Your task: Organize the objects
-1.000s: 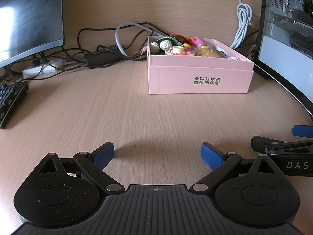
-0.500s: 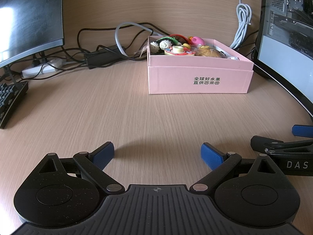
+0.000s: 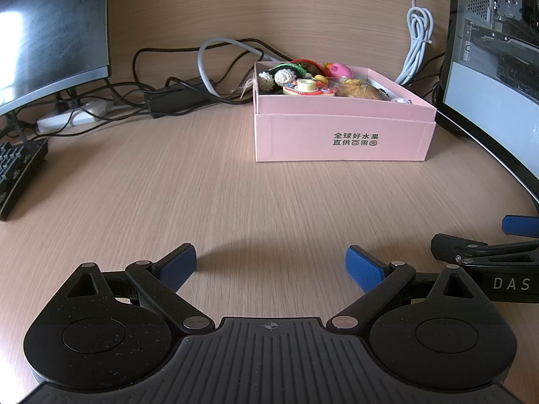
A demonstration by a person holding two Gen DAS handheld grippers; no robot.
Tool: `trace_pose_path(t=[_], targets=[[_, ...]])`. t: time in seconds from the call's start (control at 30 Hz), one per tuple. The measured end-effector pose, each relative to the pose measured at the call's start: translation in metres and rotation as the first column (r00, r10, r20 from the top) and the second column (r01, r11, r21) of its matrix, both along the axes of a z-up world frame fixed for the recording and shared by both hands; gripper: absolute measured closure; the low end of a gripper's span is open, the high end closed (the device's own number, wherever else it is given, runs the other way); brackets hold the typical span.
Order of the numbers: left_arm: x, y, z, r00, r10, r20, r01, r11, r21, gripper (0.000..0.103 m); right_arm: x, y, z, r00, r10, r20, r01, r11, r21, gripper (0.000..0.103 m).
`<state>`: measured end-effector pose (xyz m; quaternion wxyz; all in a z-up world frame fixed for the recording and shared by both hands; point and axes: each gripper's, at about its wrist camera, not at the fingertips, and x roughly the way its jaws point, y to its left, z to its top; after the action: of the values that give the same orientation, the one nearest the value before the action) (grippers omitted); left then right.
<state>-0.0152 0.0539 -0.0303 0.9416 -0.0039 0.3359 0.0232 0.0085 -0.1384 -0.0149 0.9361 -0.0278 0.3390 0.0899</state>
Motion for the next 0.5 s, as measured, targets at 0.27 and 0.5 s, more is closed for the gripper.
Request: trace_pose_path(t=[0.27,0.5], targets=[[0.0,-0.0005,0.0001,1.0,0.0,0.0,0.0,1.0,-0.002,0.004,0.0,0.0,0.0,1.0,0.0,0.0,0.0,1.0,0.0,0.0],[0.0002,-0.0005,0.0002,1.0,0.0,0.0,0.0,1.0,-0.001,0.004,0.0001,0.0,0.0,1.0,0.0,0.0,0.0,1.0,0.0,0.0]])
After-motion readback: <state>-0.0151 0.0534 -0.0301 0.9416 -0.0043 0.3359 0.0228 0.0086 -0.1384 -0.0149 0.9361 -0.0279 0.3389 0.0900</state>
